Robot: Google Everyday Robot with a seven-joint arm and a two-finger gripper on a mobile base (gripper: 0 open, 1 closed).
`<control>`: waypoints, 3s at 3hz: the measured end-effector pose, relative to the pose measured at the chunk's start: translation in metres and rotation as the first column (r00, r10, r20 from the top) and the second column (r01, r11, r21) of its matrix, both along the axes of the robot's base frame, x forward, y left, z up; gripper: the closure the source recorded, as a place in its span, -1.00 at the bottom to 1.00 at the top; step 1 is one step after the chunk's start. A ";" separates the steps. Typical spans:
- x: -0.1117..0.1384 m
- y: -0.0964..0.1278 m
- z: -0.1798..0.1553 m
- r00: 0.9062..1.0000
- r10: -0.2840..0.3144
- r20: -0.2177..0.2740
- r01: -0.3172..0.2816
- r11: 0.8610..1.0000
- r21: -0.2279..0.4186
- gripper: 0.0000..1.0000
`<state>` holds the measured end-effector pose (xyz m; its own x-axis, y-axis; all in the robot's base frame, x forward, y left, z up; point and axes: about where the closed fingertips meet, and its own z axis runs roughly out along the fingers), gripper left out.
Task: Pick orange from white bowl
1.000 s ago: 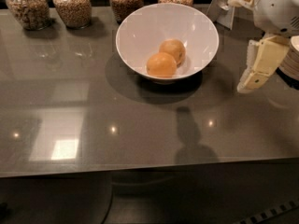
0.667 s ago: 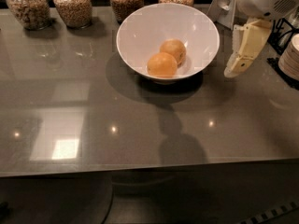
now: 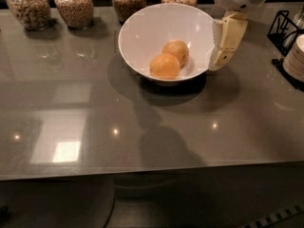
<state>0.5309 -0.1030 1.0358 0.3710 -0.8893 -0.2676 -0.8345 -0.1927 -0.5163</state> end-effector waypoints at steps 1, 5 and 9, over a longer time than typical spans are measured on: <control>0.009 0.008 -0.007 0.993 0.083 0.089 -0.071 0.989 -0.129 -1.00; 0.082 0.043 -0.054 0.794 0.606 0.036 -0.500 0.686 -0.529 -1.00; 0.095 0.029 -0.106 0.679 0.734 0.035 -0.603 0.584 -0.543 -0.41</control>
Offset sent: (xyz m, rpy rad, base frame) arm 0.0696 0.0515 -0.0357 -0.6491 -0.4177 0.5408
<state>0.6262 -0.0736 0.9295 0.9003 -0.3402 0.2714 -0.2338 -0.9041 -0.3577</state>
